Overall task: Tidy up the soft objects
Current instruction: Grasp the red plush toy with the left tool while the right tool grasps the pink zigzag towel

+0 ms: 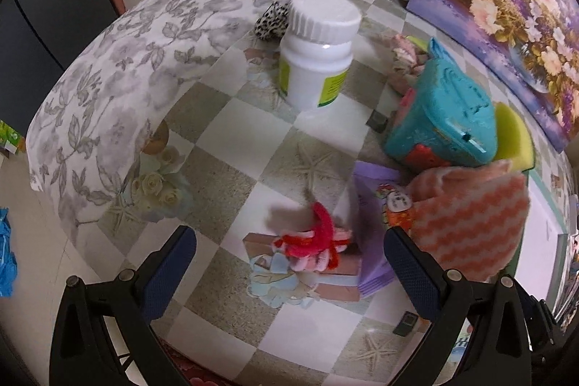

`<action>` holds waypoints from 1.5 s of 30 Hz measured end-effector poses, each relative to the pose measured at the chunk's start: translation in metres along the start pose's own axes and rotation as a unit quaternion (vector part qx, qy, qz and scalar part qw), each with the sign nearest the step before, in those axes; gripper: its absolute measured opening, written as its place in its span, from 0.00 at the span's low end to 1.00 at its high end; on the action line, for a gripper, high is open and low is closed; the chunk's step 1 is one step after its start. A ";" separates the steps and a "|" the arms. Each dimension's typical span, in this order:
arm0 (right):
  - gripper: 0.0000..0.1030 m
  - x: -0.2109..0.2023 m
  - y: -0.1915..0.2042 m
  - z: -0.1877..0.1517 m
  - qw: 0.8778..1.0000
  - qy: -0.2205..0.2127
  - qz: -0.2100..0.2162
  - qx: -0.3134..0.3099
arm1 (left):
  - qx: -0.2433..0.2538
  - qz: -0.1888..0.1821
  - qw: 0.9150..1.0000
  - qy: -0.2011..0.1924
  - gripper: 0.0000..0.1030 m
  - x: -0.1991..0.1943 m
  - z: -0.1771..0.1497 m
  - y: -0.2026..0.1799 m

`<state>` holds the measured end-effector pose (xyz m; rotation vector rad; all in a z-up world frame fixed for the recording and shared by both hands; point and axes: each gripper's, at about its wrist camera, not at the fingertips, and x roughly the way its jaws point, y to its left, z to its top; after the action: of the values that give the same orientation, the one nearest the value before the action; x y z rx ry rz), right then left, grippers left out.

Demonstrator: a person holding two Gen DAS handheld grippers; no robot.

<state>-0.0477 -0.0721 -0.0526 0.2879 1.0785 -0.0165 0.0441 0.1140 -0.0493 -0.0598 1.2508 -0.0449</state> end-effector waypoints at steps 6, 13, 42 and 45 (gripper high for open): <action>0.72 0.005 0.004 0.001 1.000 0.012 0.013 -0.013 | -0.020 -0.006 1.000 0.018 0.87 0.013 -0.001 0.011; 0.41 0.006 0.007 0.001 0.999 0.011 0.023 -0.024 | -0.022 -0.030 0.999 0.039 0.63 0.025 -0.003 0.010; 0.06 -0.046 -0.007 0.007 0.995 -0.066 0.067 -0.014 | -0.009 -0.082 0.996 0.018 0.19 0.012 -0.013 0.007; 0.06 -0.053 -0.007 0.007 0.994 -0.075 0.072 -0.018 | -0.009 -0.084 0.996 0.010 0.19 0.006 -0.015 0.011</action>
<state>-0.0675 -0.0869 -0.0051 0.3268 0.9062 0.1089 0.0320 0.1244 -0.0604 -0.1807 1.2646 -0.1804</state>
